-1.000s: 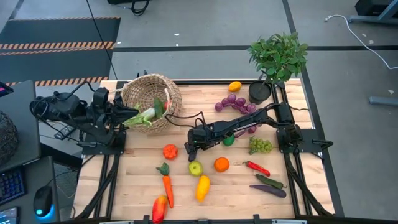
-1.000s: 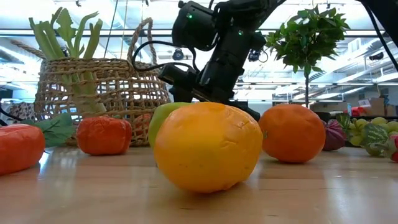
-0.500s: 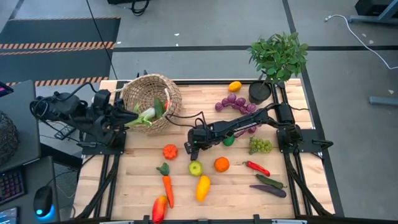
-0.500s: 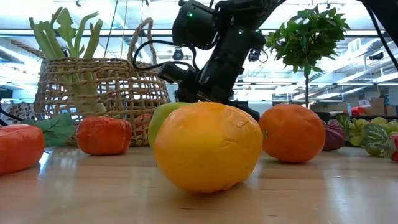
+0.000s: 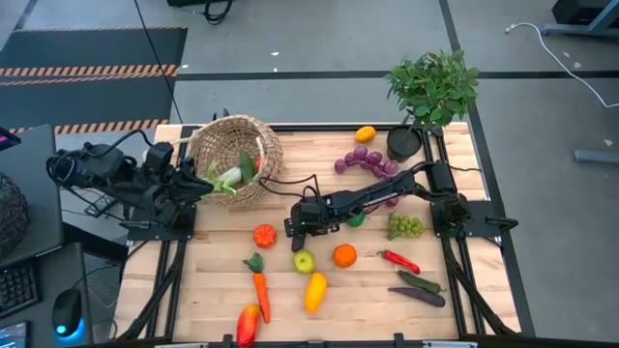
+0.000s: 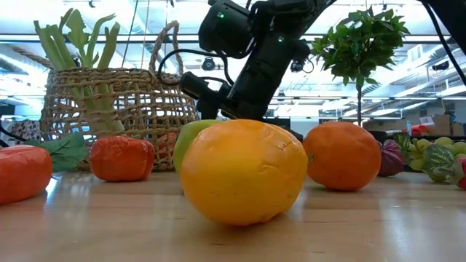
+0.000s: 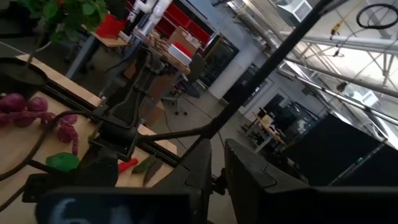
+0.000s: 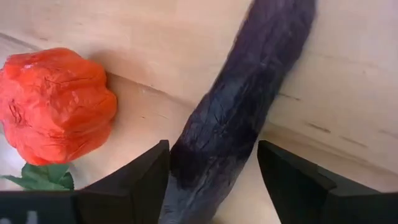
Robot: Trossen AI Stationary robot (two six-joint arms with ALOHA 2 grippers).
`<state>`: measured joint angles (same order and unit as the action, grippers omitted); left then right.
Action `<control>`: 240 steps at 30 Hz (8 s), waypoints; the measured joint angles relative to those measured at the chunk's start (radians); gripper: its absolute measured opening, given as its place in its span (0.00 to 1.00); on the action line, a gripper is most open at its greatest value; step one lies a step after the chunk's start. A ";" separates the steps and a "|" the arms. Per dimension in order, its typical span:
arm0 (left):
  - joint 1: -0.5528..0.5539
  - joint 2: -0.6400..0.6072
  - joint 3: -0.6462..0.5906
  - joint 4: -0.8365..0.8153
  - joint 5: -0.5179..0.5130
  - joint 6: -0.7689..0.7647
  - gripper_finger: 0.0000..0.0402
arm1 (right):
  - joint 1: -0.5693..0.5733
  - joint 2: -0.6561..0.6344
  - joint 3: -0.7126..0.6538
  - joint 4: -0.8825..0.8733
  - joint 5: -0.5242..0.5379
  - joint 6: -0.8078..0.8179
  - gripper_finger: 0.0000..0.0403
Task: Build produce basket
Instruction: Put the top violet eggplant into the brown basket, then put the orange pumpkin into the brown basket
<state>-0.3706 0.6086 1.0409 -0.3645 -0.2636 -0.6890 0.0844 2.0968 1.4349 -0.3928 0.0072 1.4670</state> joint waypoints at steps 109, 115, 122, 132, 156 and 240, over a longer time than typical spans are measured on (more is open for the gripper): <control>0.001 0.064 0.248 -0.435 -0.214 0.166 0.47 | -0.161 -0.020 0.893 -0.194 0.251 -1.028 0.80; 0.001 0.073 0.248 -0.466 -0.145 0.171 0.46 | -0.070 -0.051 0.893 -0.390 0.297 -0.927 0.79; 0.001 0.070 0.248 -0.465 -0.134 0.181 0.44 | 0.044 0.019 0.891 -0.472 0.328 -0.787 0.79; 0.000 0.071 0.248 -0.465 -0.086 0.173 0.43 | 0.126 0.199 0.891 -0.427 0.336 -0.751 0.79; 0.001 0.072 0.247 -0.490 -0.072 0.071 0.43 | 0.021 0.373 0.871 -0.399 0.192 -0.605 0.99; 0.001 0.118 0.394 -0.445 -0.187 0.204 0.43 | -0.175 0.195 0.886 0.239 0.229 -1.234 0.97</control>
<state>-0.3695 0.7265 1.4349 -0.8097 -0.4509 -0.4847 -0.0906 2.2915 2.3207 -0.1542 0.2358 0.2333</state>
